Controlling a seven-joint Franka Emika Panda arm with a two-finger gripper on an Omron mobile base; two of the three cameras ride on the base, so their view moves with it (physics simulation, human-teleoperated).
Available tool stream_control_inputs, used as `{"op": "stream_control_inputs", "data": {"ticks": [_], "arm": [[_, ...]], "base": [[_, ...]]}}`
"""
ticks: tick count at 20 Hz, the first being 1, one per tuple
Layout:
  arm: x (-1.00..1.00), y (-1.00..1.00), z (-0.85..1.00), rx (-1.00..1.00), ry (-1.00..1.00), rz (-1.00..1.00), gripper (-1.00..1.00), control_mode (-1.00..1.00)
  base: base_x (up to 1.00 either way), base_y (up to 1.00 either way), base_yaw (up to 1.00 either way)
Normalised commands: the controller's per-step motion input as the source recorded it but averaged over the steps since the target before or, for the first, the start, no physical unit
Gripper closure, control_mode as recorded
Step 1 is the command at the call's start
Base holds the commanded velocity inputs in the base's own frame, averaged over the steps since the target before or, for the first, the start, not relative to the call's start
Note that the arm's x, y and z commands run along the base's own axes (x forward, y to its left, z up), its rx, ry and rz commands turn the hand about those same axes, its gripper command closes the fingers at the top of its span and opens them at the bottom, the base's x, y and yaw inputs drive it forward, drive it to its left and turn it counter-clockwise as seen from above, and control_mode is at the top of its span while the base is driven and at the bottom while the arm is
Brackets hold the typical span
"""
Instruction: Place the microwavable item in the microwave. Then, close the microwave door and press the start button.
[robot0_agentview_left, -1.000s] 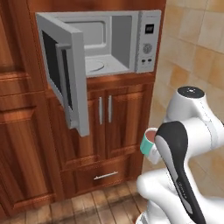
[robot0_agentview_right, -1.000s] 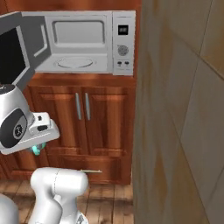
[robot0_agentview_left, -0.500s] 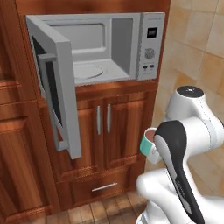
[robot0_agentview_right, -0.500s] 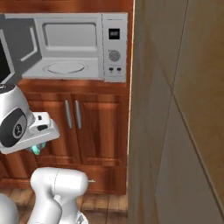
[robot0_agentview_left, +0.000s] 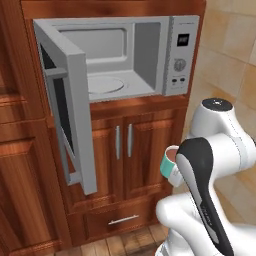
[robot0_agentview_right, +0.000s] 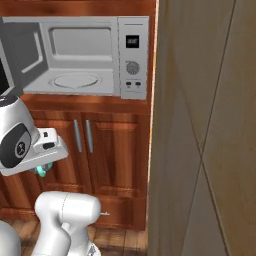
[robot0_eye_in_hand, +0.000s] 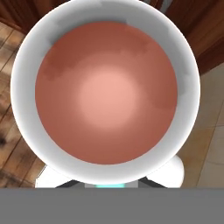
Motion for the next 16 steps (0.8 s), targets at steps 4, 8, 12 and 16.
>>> {"op": "stream_control_inputs", "data": {"ticks": [4, 8, 12, 16], "arm": [[0.00, 0.00, 0.00, 0.00, 0.00, 0.00, 1.00, 1.00], [0.00, 0.00, 0.00, 0.00, 0.00, 0.00, 1.00, 1.00], [0.00, 0.00, 0.00, 0.00, 0.00, 0.00, 1.00, 1.00], [0.00, 0.00, 0.00, 0.00, 0.00, 0.00, 1.00, 1.00]], "base": [[0.35, -0.16, 0.10], [0.42, -0.19, 0.14], [0.33, -0.13, 0.11], [0.07, 0.00, 0.02]]}}
